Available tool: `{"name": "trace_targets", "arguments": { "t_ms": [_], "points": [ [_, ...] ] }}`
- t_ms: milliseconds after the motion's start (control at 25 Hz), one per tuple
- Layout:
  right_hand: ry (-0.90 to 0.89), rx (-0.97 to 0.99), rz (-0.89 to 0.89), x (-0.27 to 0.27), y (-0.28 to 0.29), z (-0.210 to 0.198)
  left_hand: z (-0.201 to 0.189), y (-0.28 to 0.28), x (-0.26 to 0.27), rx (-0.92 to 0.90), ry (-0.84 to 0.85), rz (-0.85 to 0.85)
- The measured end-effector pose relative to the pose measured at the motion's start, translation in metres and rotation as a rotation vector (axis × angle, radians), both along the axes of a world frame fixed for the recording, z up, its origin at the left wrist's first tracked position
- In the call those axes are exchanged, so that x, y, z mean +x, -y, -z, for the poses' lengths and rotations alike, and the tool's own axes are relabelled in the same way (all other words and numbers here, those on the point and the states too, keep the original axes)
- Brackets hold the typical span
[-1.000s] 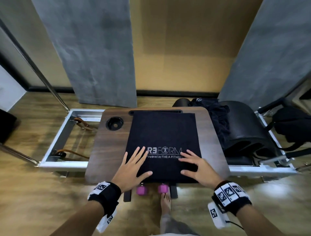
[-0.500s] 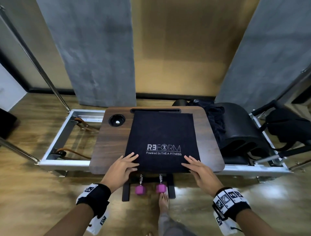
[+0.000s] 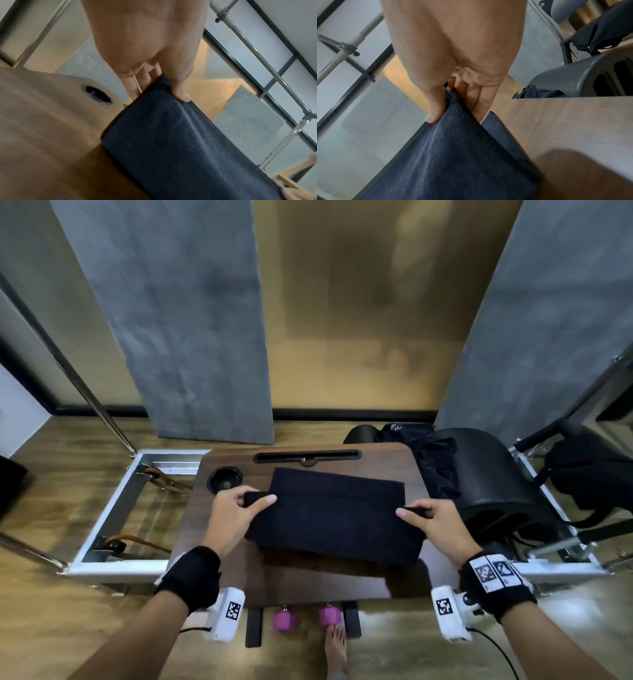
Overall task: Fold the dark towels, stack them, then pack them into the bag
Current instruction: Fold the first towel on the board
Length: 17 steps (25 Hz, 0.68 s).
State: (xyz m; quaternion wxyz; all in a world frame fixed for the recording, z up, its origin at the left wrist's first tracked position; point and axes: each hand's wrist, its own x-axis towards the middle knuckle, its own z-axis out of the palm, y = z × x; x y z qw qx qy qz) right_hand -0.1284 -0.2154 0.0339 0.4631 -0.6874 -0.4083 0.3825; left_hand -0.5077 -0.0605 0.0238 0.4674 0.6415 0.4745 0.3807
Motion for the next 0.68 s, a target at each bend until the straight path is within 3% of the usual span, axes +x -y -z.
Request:
{"name": "trace_targets", "arguments": {
  "t_ms": [200,440,560,680],
  "points": [
    [-0.071,-0.043,0.090,0.041,-0.063,0.015,0.007,-0.068,0.047,-0.060,-0.084,-0.094],
    [-0.082,-0.213,0.174,0.067,-0.110,0.047,0.049,-0.116,0.087,-0.183,-0.258,-0.191],
    [0.003,-0.261,0.229,0.072,-0.116,0.056,0.061,-0.121,0.097,-0.187,-0.392,-0.242],
    [0.290,-0.235,0.258,0.074,-0.116,0.055,0.057,-0.115,0.102,-0.106,-0.480,-0.227]
  ]
}}
